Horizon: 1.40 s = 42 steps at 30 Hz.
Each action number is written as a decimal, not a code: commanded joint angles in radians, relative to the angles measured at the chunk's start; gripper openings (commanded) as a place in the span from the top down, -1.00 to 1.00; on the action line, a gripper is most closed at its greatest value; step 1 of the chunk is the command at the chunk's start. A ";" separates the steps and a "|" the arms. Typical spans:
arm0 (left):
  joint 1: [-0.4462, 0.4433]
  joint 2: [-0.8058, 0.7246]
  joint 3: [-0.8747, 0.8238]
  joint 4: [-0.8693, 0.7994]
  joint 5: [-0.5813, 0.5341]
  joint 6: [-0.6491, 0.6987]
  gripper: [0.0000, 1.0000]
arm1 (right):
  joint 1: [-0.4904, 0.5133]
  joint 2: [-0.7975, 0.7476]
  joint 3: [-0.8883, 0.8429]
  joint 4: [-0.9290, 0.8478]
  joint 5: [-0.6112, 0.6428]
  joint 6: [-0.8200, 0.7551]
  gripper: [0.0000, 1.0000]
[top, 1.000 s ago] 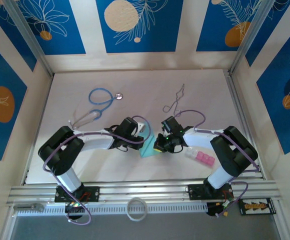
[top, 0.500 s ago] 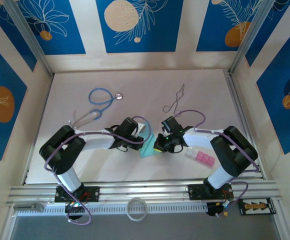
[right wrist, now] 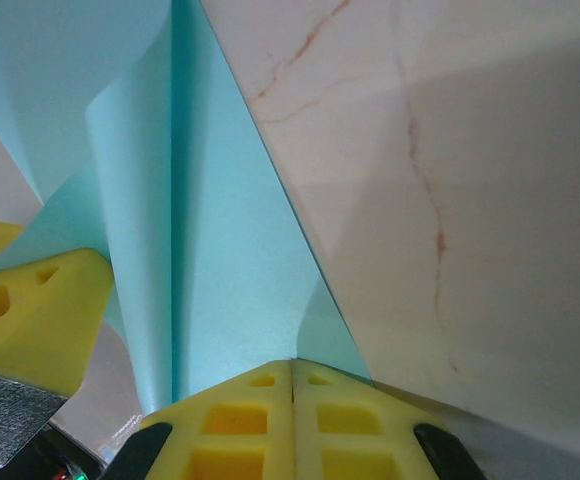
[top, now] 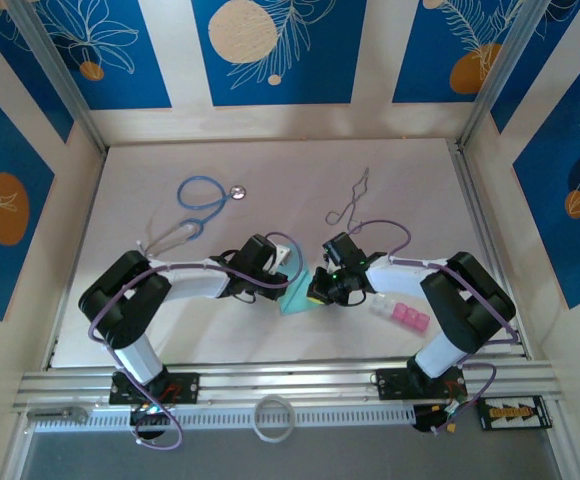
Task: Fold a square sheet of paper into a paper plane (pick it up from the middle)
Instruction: Fold the triangle a second time at the center of the table.
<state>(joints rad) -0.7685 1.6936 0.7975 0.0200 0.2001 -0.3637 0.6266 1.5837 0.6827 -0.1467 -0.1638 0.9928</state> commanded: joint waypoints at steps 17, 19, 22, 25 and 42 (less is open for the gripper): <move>0.011 0.026 -0.011 -0.011 -0.028 0.020 0.96 | 0.008 0.040 -0.002 -0.076 0.030 -0.010 1.00; 0.010 0.027 -0.016 -0.008 -0.025 0.020 0.96 | 0.008 0.037 0.000 -0.070 0.028 -0.014 1.00; 0.010 0.029 -0.016 -0.009 -0.023 0.019 0.98 | 0.009 0.016 0.001 -0.043 0.015 -0.020 1.00; 0.010 0.026 -0.022 -0.008 -0.026 0.015 0.99 | 0.007 -0.036 0.001 -0.024 0.023 -0.022 0.95; 0.031 0.015 -0.042 0.011 -0.001 -0.005 1.00 | 0.013 0.038 -0.039 0.381 -0.139 0.140 1.00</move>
<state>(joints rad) -0.7544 1.6993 0.7769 0.0643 0.2012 -0.3649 0.6346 1.5944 0.6376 0.1673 -0.2695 1.0924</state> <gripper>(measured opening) 0.048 0.057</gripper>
